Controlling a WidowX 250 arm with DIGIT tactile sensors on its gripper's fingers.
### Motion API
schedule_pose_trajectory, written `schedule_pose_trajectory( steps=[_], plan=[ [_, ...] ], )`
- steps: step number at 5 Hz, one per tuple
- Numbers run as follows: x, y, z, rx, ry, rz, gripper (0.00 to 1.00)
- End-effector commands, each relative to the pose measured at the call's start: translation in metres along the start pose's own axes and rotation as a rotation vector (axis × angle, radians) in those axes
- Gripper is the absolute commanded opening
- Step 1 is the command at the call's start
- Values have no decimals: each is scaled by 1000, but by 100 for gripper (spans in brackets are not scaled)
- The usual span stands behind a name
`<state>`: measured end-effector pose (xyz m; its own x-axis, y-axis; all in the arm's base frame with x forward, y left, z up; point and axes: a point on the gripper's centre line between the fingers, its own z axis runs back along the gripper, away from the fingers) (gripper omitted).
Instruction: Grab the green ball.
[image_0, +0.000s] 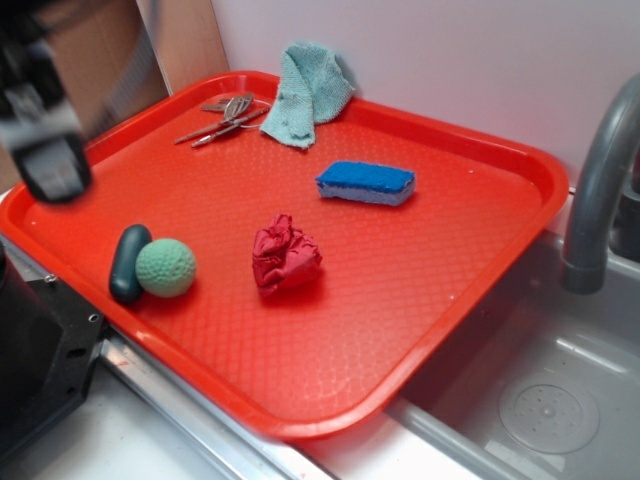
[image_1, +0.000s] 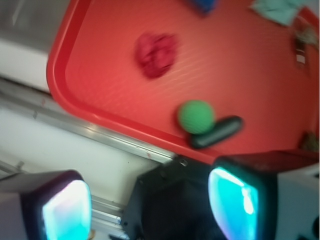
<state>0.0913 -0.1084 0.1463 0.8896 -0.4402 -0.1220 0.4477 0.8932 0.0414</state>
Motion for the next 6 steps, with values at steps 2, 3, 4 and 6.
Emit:
schedule_pose_trajectory(
  steps=[2,3,4,6],
  plan=[
    [-13,42,-37,26,-242,-109,100],
    [-8,67,-66,9,-285,-150,100],
    [12,73,-85,-8,-217,-192,100],
    [23,54,-120,-49,-80,-249,100]
  ],
)
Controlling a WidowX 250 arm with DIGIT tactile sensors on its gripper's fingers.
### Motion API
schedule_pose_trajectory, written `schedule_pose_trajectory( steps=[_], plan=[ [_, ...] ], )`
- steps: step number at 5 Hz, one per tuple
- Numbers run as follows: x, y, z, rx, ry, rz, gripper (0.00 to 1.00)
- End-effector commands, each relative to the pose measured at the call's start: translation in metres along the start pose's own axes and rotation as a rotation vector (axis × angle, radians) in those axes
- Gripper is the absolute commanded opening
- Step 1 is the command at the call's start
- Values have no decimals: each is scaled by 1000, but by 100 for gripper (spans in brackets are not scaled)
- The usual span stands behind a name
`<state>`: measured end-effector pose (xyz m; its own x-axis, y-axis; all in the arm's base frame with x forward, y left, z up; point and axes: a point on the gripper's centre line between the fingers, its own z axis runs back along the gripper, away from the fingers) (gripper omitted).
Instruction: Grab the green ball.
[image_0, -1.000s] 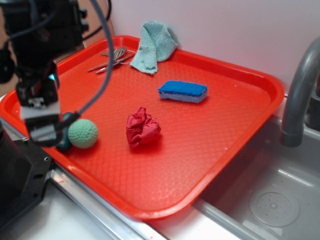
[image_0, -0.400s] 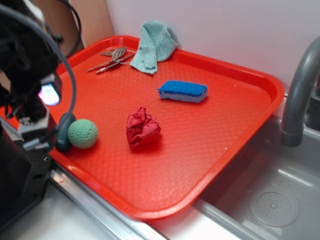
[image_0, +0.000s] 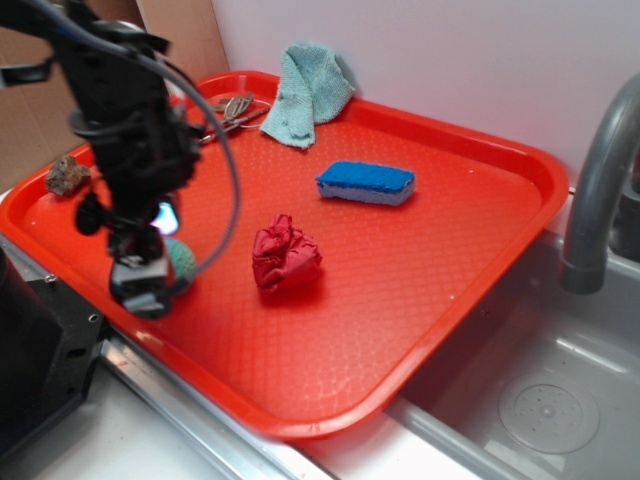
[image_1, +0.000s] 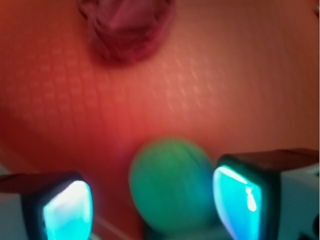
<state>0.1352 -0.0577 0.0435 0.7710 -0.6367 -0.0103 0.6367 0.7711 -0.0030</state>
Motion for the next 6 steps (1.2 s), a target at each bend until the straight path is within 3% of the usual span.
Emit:
schedule_pose_trajectory(
  steps=[1,3,4,5,6],
  plan=[
    [-14,-5,-17,-21,35,8,0],
    [-28,4,14,23,-10,77,0],
    [-29,6,19,-10,-19,94,0],
    [-28,8,30,-36,-78,74,100],
    [-27,6,20,-97,-126,15,100]
  ],
)
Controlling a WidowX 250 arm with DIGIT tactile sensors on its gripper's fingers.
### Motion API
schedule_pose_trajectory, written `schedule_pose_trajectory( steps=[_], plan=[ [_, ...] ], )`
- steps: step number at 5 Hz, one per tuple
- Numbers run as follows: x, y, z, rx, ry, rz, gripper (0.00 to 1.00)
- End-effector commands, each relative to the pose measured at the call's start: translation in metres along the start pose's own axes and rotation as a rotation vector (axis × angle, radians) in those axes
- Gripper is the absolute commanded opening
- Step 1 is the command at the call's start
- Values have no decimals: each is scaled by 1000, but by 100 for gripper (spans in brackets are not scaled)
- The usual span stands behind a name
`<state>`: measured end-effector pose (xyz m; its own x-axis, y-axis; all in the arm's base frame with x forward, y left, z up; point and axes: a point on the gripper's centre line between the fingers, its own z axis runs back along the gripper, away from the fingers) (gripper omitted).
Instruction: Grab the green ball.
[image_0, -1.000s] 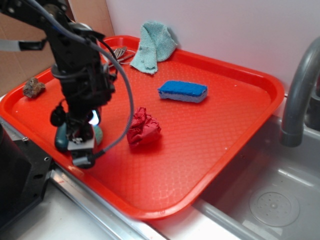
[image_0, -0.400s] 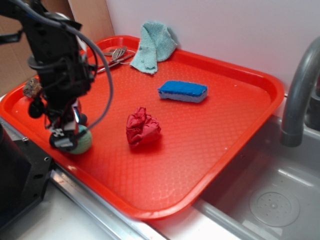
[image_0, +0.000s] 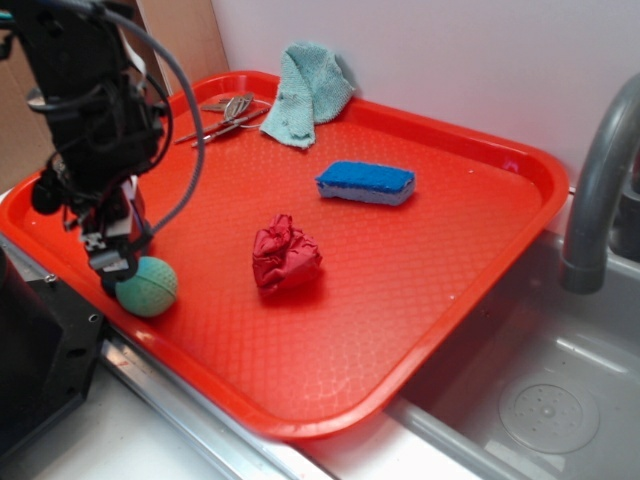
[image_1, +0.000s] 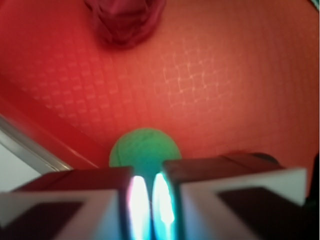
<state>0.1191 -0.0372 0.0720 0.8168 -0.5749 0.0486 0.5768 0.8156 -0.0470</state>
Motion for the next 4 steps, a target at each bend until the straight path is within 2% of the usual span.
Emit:
schedule_pose_trajectory(
  steps=[1,3,4],
  plan=[
    [-4,-2,-25,-88,-47,-57,100],
    [-13,-7,-63,-93,80,-73,100],
    [-14,-2,-63,-90,83,-43,0]
  ],
)
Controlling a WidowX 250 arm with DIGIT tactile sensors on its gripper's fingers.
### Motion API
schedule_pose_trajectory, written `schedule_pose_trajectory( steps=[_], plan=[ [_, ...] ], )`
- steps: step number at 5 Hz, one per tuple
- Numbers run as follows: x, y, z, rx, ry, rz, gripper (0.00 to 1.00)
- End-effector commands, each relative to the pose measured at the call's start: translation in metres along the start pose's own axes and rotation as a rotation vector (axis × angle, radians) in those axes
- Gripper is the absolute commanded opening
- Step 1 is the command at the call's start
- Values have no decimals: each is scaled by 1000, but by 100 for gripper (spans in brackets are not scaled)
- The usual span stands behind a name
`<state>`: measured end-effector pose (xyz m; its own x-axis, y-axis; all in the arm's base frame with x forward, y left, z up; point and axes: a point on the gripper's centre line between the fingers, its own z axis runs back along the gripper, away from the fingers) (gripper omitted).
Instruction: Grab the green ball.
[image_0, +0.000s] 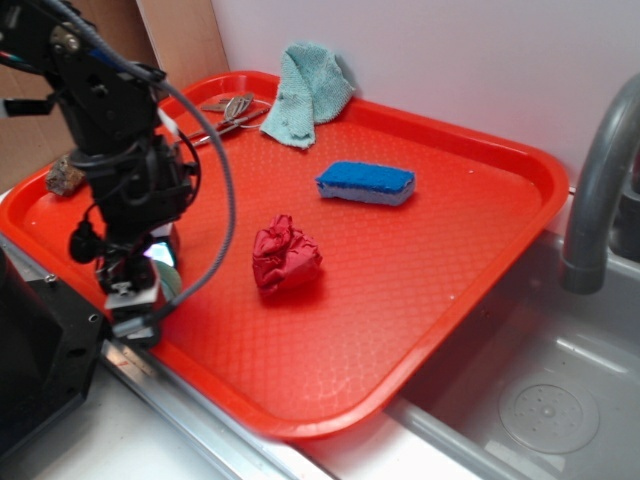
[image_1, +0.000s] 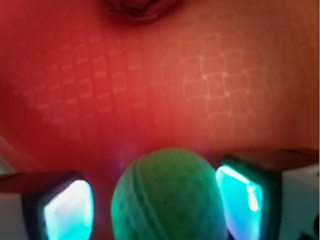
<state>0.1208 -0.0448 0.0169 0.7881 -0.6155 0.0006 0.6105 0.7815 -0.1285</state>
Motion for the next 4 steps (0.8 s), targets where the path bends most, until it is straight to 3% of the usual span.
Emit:
schedule_pose_trajectory(
  steps=[1,2,4],
  plan=[
    [-10,2,13,8,-9,15,0],
    [-7,8,47,46,-39,79,0],
    [-14,36,146,81,73,521,0]
  ],
)
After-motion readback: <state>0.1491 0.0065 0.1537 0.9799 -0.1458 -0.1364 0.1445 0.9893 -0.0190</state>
